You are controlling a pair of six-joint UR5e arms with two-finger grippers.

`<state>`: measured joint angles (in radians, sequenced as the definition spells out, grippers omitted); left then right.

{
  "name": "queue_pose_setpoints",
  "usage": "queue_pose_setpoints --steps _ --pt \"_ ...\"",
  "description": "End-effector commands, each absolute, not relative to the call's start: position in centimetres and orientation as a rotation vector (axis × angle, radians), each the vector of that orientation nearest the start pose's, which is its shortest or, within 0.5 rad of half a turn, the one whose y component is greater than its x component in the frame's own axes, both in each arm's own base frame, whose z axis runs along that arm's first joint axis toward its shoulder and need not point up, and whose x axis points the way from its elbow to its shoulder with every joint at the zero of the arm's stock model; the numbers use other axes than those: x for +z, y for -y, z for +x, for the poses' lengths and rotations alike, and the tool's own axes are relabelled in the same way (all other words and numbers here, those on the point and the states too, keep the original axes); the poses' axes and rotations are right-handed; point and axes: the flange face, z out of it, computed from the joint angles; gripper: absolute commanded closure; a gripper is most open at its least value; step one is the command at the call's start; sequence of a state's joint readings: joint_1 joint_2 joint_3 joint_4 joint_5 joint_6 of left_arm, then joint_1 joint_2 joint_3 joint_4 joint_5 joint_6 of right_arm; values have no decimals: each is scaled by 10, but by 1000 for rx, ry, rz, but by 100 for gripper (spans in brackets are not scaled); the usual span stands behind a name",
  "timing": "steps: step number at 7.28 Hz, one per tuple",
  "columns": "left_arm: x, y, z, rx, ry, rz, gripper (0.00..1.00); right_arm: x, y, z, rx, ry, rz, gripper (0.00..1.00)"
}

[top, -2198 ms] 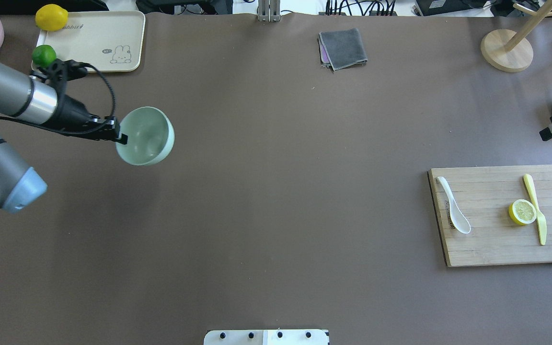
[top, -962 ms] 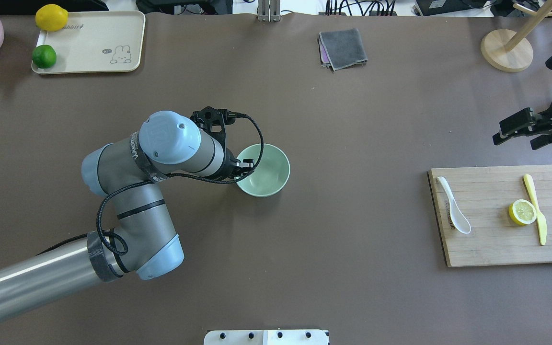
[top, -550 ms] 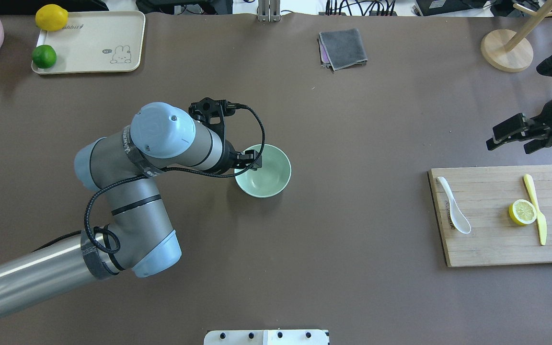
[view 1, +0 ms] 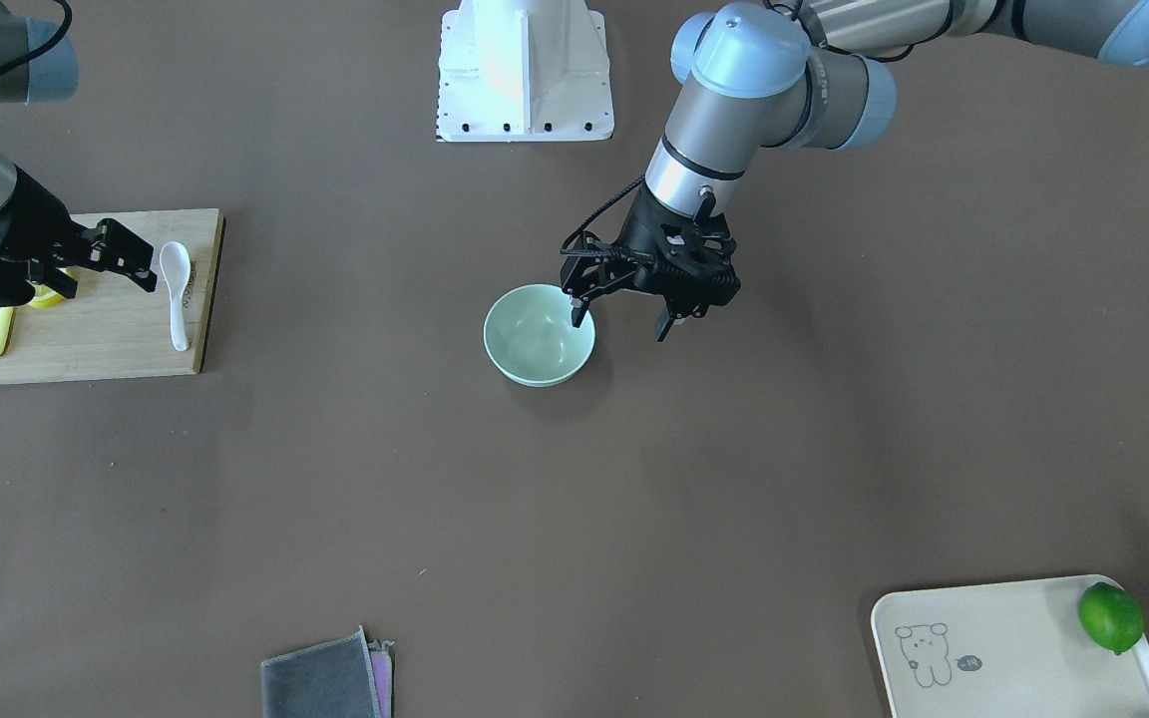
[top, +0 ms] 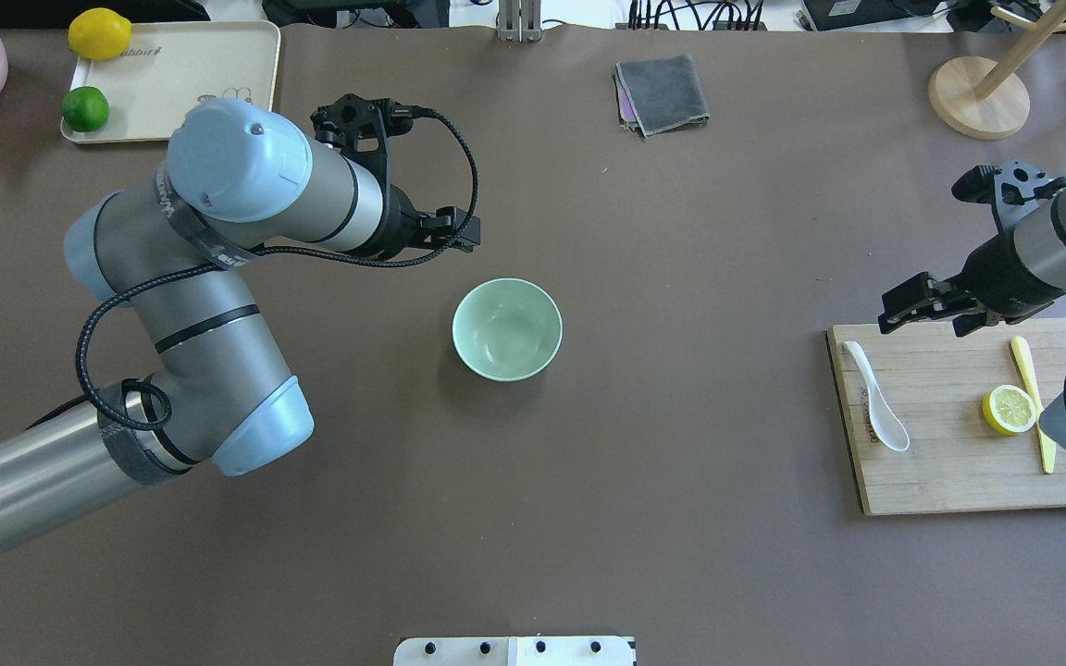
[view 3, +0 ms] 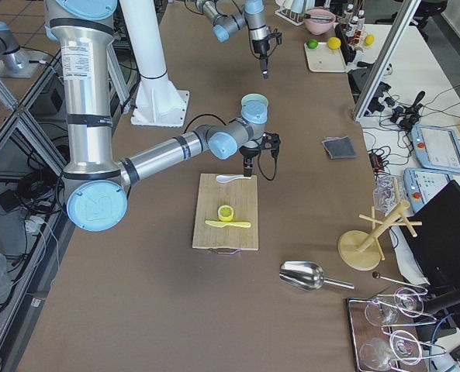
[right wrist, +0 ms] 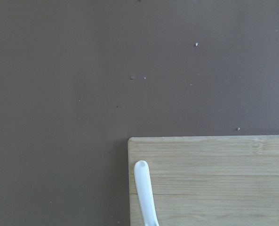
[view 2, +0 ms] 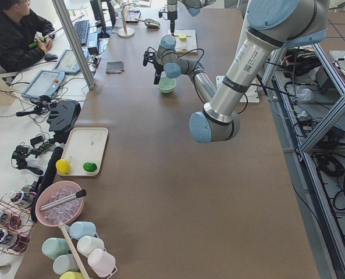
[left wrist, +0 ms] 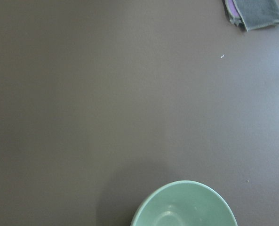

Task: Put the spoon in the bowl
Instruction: 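Release bowl and lift left gripper while right gripper descends to white spoon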

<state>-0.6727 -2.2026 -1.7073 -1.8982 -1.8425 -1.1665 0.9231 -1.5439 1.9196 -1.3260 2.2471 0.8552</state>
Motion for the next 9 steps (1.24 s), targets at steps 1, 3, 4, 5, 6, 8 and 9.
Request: queue_pose_setpoints --steps 1,3,4,5,6,8,9 --pt "206 527 417 -82 -1005 416 2 443 432 -275 -72 884 -10 7" --pt "226 538 397 21 -936 481 2 450 425 -287 -93 859 -13 7" --pt "237 535 397 75 -912 503 2 459 423 -295 -102 842 -23 7" --pt "239 538 393 52 -902 508 2 467 423 -300 -102 832 -34 8" --pt "241 539 392 38 -887 518 2 473 424 -300 -97 823 -42 10" --pt "240 540 391 37 -888 521 2 477 420 -307 -110 800 -29 0" --pt "241 539 393 38 -885 518 2 482 420 -313 -112 778 -20 0"
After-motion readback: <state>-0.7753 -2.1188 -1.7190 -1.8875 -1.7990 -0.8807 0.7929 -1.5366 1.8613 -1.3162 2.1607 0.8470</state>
